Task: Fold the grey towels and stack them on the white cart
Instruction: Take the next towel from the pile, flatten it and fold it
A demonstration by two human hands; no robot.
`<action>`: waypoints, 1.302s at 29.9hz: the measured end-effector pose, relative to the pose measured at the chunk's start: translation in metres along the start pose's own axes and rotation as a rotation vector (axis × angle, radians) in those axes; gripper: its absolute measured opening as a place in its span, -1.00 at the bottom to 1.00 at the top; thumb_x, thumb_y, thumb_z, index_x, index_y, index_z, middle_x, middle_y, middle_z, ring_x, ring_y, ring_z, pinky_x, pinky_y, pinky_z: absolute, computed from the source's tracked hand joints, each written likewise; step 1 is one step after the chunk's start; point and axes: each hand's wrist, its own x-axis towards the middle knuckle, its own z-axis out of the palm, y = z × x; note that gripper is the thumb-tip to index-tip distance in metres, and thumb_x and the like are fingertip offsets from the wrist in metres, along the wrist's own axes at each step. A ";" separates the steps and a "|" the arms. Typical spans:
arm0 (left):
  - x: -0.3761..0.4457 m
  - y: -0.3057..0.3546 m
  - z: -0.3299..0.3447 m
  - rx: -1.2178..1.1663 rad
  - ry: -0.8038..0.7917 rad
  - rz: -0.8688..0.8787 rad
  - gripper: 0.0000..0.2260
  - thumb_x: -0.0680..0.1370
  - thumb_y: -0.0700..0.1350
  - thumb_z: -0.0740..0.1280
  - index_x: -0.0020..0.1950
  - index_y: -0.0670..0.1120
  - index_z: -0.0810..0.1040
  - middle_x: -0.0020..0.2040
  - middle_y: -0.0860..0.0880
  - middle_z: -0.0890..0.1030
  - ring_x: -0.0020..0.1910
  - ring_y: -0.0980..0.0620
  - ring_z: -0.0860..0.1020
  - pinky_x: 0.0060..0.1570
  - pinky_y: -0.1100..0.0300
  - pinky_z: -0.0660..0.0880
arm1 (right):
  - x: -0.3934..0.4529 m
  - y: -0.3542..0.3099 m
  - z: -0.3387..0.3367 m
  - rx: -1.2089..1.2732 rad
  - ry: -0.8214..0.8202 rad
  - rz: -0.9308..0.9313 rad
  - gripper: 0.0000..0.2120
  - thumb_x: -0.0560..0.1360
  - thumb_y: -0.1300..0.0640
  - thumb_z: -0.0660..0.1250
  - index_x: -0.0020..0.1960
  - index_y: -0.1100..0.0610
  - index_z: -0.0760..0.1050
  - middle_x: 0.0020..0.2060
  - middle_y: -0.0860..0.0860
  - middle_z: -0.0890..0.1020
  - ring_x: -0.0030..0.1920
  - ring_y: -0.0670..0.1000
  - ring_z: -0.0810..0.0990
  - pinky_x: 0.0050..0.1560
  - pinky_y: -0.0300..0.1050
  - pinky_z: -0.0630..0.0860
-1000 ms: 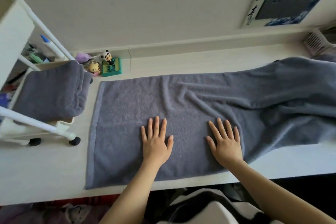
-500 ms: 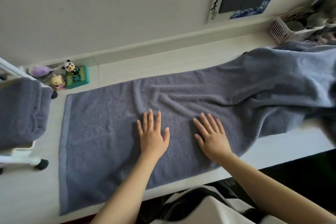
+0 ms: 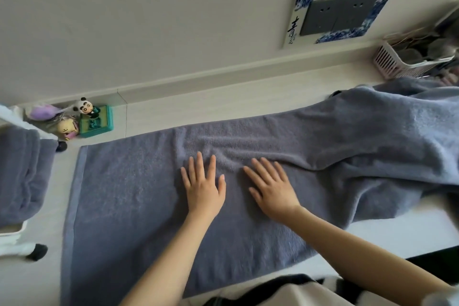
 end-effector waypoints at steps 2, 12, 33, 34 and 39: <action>0.019 -0.003 0.003 0.034 -0.033 -0.015 -0.47 0.51 0.11 0.05 0.42 -0.06 0.39 0.45 -0.23 0.31 0.42 -0.32 0.26 0.38 -0.29 0.10 | 0.025 -0.010 0.004 0.020 -0.048 -0.124 -0.52 0.54 -0.09 0.07 0.43 0.01 0.32 0.42 0.02 0.36 0.43 0.09 0.28 0.43 0.06 0.04; 0.035 -0.016 0.012 0.126 -0.040 0.027 -0.43 0.52 0.19 0.03 0.51 0.04 0.19 0.52 -0.11 0.21 0.48 -0.26 0.15 0.38 -0.34 0.00 | 0.114 0.096 -0.012 -0.054 -0.071 0.039 -0.46 0.55 -0.21 -0.08 0.49 -0.08 0.17 0.48 0.01 0.25 0.49 0.09 0.17 0.46 0.06 -0.06; 0.081 -0.006 0.015 0.094 -0.091 -0.053 -0.37 0.51 0.25 -0.02 0.54 0.05 0.05 0.54 -0.22 0.06 0.50 -0.31 -0.01 0.37 -0.38 -0.09 | 0.160 0.105 -0.031 0.062 -0.223 0.177 -0.48 0.61 -0.19 -0.14 0.53 -0.10 -0.01 0.54 -0.01 -0.03 0.53 0.06 -0.14 0.47 0.03 -0.26; 0.081 -0.006 0.015 0.081 -0.092 -0.056 -0.37 0.51 0.25 -0.02 0.54 0.04 0.06 0.54 -0.22 0.06 0.50 -0.30 -0.01 0.38 -0.38 -0.10 | 0.152 0.098 -0.031 0.050 -0.154 0.125 -0.46 0.59 -0.19 -0.14 0.53 -0.05 0.07 0.53 0.02 0.07 0.53 0.09 -0.06 0.48 0.03 -0.23; 0.079 0.000 0.011 0.010 -0.097 -0.078 -0.35 0.49 0.22 -0.04 0.53 -0.02 0.14 0.53 -0.27 0.04 0.51 -0.27 -0.02 0.42 -0.30 -0.16 | 0.072 0.061 -0.022 0.065 -0.006 -0.016 -0.47 0.62 -0.14 -0.11 0.40 0.08 0.37 0.42 0.08 0.36 0.45 0.12 0.26 0.45 0.13 0.07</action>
